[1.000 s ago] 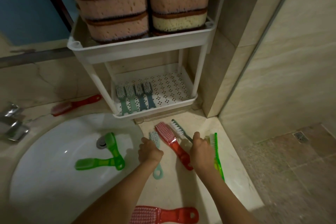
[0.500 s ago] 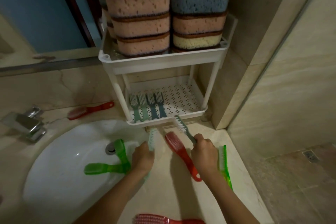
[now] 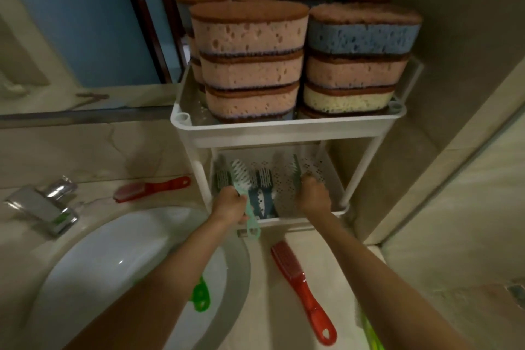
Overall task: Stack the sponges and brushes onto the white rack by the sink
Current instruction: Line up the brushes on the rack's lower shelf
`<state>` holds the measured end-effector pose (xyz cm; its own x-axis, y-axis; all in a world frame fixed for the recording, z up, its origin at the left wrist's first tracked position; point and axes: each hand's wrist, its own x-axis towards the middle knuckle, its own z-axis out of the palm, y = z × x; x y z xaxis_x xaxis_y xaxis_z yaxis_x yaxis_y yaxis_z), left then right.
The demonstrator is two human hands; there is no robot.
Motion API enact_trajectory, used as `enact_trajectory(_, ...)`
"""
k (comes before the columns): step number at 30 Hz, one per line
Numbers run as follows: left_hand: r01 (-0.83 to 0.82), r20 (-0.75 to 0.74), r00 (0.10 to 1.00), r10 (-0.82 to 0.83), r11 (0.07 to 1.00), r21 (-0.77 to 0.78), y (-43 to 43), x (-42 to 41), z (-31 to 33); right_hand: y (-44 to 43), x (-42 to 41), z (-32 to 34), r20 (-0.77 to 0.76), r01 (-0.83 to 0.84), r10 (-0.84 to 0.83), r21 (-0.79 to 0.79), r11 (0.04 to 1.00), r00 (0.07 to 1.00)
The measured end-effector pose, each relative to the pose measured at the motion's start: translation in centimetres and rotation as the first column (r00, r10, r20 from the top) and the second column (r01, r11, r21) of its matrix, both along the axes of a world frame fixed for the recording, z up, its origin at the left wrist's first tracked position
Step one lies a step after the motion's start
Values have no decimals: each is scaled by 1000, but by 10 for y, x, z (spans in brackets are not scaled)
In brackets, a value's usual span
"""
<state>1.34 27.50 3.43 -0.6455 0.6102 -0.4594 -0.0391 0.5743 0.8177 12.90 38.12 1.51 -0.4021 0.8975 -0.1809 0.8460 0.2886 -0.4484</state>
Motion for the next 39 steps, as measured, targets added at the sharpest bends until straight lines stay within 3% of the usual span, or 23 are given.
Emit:
enact_trajectory(3,-30,78,997,31,999,-13,10,-4,-2,9,-7,-7,87,-85,90,-57,995,992)
enact_trajectory(8,-71,125,989,74,997,-33,20,-3,-5,15,-14,-24,74,-168,182,-159,973,981)
enact_trajectory(17,-143,144,979,142,990,-6,28,-3,-11,10,-6,-33,132,-250,260,-89,964,956)
enact_trajectory(23,-199,240,954,178,978,66,30,0,-9,6,0,-25,117,-175,181,-56,983,977)
enact_trajectory(26,-235,279,940,195,965,115,37,3,-5,5,5,-16,-78,-133,136,40,990,988)
enact_trajectory(29,-291,300,924,238,945,146,48,7,-5,2,8,-1,-323,-174,126,-124,977,938)
enact_trajectory(31,-282,321,921,221,947,156,55,11,-4,2,9,4,-366,-234,137,-234,944,920)
enact_trajectory(36,-150,377,923,76,974,172,63,23,5,11,16,-2,-370,-225,102,-305,926,923)
enact_trajectory(37,-120,361,931,58,981,152,64,24,4,13,17,-4,-353,-202,93,-284,937,931)
enact_trajectory(39,3,111,994,-7,999,38,62,20,-3,16,18,-8,-239,-157,112,-177,972,965)
